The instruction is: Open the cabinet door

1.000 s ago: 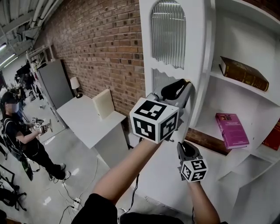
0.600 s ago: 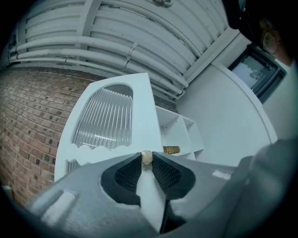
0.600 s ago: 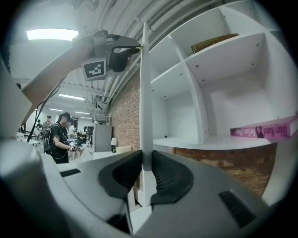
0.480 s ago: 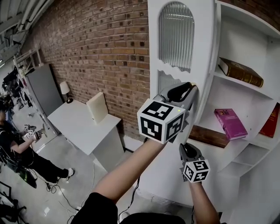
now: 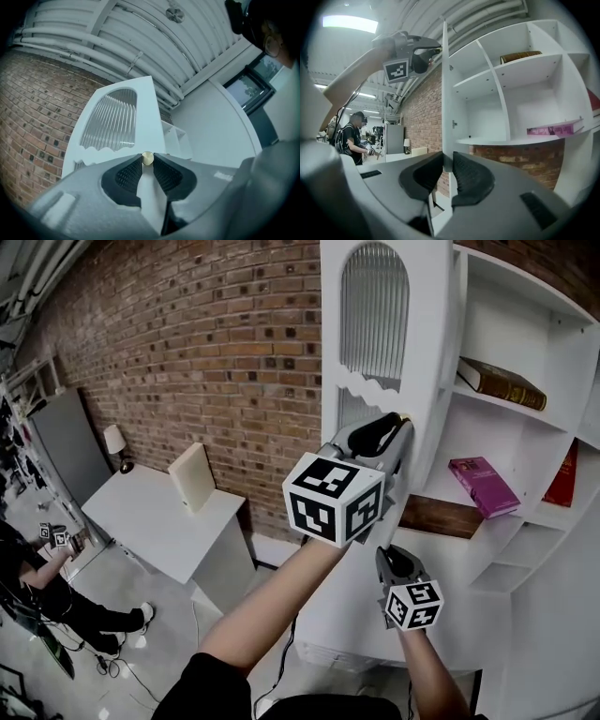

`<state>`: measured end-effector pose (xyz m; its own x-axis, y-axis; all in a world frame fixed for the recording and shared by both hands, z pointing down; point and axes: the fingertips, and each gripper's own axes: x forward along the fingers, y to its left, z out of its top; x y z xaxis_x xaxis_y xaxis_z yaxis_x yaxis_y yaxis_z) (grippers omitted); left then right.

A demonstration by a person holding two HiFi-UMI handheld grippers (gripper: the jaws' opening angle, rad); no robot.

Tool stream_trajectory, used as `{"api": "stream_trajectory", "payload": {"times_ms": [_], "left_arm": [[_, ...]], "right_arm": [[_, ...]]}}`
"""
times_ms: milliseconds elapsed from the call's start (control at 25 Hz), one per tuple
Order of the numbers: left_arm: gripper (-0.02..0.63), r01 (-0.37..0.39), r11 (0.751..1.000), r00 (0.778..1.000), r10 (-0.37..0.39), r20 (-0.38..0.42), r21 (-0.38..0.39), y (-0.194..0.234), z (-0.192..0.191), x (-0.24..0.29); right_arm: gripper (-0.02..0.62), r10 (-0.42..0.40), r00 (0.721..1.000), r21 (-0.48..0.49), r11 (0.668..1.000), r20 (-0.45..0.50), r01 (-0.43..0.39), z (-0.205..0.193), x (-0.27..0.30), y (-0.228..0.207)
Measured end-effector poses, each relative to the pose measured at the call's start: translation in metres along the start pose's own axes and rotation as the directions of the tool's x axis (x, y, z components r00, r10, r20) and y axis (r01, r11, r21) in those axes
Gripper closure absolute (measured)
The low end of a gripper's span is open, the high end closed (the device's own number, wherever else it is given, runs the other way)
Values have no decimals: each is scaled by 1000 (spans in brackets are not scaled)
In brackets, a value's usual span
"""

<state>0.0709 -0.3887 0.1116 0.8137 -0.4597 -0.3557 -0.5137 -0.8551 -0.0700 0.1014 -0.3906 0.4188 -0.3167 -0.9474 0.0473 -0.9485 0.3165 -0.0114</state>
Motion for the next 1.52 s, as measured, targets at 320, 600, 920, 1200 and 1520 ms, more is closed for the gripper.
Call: {"api": "stream_trajectory", "payload": {"times_ms": [320, 600, 920, 1200, 1520], "left_arm": [[525, 78, 995, 997, -77, 15, -68, 11, 10, -33], [521, 115, 985, 993, -112, 36, -130, 30, 21, -65], [518, 134, 980, 991, -131, 29, -147, 53, 33, -96], [518, 142, 976, 990, -137, 42, -165, 71, 38, -114], [518, 159, 971, 987, -156, 27, -180, 85, 40, -128]], "right_arm": [[531, -53, 999, -2, 999, -4, 53, -2, -1, 39], [531, -95, 996, 1, 996, -4, 95, -1, 5, 77], [529, -138, 990, -6, 990, 11, 138, 2, 17, 117], [526, -127, 992, -1, 992, 18, 127, 3, 30, 142], [520, -115, 993, -2, 993, -32, 115, 2, 40, 160]]}}
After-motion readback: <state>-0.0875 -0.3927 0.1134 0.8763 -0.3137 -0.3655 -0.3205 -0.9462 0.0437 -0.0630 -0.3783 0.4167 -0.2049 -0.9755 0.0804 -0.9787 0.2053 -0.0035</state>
